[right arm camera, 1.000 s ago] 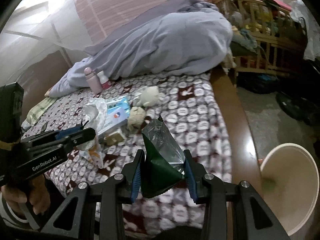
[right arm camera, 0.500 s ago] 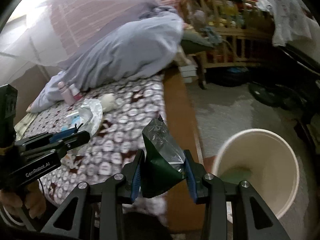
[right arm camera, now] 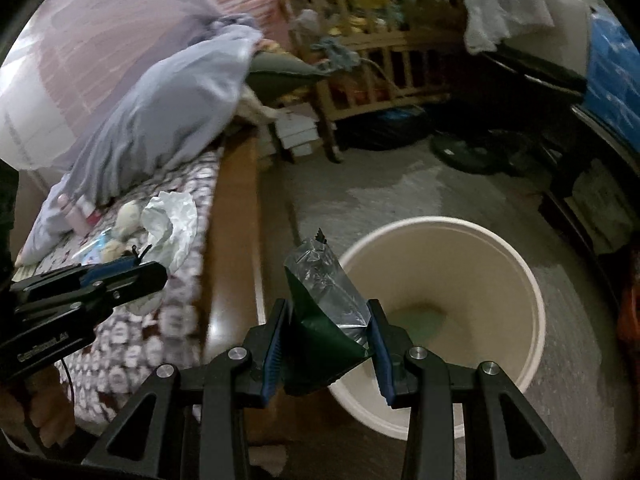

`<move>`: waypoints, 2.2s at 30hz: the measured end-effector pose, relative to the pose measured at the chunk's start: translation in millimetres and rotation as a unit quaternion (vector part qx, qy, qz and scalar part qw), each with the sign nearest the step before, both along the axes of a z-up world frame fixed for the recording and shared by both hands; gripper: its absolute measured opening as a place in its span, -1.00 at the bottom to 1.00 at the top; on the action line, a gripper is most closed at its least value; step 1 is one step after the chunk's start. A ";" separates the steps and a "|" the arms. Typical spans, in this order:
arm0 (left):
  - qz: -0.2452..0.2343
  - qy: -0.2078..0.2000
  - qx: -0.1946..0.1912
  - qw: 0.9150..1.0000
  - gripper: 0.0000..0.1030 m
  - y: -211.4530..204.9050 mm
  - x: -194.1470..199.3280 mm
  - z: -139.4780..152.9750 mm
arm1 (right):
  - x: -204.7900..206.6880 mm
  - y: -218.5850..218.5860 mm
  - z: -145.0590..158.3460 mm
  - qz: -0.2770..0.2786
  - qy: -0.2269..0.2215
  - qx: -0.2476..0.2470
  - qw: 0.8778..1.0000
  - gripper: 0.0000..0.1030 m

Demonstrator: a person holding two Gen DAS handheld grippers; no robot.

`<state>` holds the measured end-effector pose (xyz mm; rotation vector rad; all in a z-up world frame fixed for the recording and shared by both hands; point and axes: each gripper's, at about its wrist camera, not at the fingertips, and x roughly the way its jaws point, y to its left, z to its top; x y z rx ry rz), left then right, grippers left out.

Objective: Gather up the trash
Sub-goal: 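Carry both items over the bucket and open both tools to release them, then grasp the blue-white wrapper with the left tool while the right tool grasps the beige cloth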

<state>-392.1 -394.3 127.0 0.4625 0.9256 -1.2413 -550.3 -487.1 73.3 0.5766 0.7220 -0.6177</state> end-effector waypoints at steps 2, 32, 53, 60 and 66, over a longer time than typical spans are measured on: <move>-0.010 0.006 0.000 1.000 -0.56 -8.6 -4.7 -2.2 | -6.4 -6.7 -5.2 -0.010 0.003 0.004 1.000 -0.28; 0.064 0.002 0.019 0.998 0.11 27.6 28.6 -2.2 | 8.7 -4.4 -8.2 -0.018 0.020 0.009 1.000 0.31; 0.283 -0.030 0.057 0.957 0.11 261.1 176.0 -2.4 | 191.4 143.1 9.4 0.223 0.017 0.015 0.974 0.32; 0.350 -0.017 0.057 0.935 0.11 318.4 233.5 -18.7 | 241.0 183.7 6.1 0.281 0.027 0.004 0.959 0.33; 0.355 0.052 0.016 0.933 0.11 319.7 269.0 -30.6 | 270.5 177.3 7.8 0.272 0.034 -0.007 0.962 0.37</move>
